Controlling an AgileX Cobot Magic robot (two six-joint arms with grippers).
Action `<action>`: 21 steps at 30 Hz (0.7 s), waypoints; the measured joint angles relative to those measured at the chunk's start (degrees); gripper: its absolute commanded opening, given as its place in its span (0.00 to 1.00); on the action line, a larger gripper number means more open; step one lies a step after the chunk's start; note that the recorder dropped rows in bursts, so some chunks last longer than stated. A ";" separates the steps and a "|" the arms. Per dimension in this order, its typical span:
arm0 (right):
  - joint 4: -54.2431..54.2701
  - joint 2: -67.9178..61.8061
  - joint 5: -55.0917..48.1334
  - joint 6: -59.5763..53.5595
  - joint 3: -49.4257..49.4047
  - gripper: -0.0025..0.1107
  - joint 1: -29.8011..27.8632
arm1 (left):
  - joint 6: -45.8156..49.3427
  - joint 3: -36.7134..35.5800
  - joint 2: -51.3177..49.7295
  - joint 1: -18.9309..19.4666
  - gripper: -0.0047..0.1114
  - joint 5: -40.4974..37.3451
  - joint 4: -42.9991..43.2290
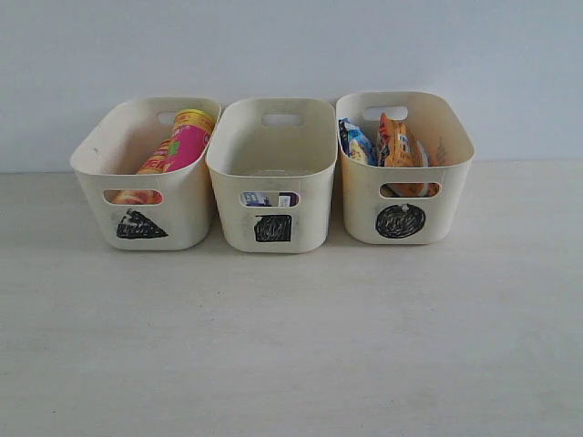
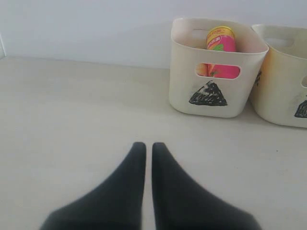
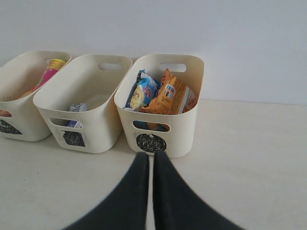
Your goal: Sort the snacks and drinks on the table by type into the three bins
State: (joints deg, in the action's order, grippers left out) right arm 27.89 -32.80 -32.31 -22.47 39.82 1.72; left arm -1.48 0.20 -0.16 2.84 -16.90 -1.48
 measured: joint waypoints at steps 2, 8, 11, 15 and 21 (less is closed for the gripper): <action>0.00 0.00 0.00 -0.10 0.00 0.02 0.00 | 0.00 0.00 0.00 0.00 0.08 0.00 0.00; 0.00 0.00 0.22 -0.10 0.00 0.02 0.00 | 0.00 0.00 0.00 0.00 0.08 0.00 0.00; 0.00 0.00 0.22 -0.20 0.00 0.02 0.00 | 0.00 0.00 0.00 0.00 0.08 -0.04 0.00; 0.00 0.00 0.33 -0.20 0.00 0.02 0.00 | 0.00 0.00 0.00 0.00 0.08 -0.13 0.00; 0.00 0.00 1.15 -0.20 0.00 0.02 0.00 | 0.10 0.00 0.00 -0.53 0.08 -0.27 0.00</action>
State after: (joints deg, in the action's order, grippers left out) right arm 27.89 -32.80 -31.16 -22.67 39.82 1.72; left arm -1.38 0.20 -0.16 2.32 -17.16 -1.48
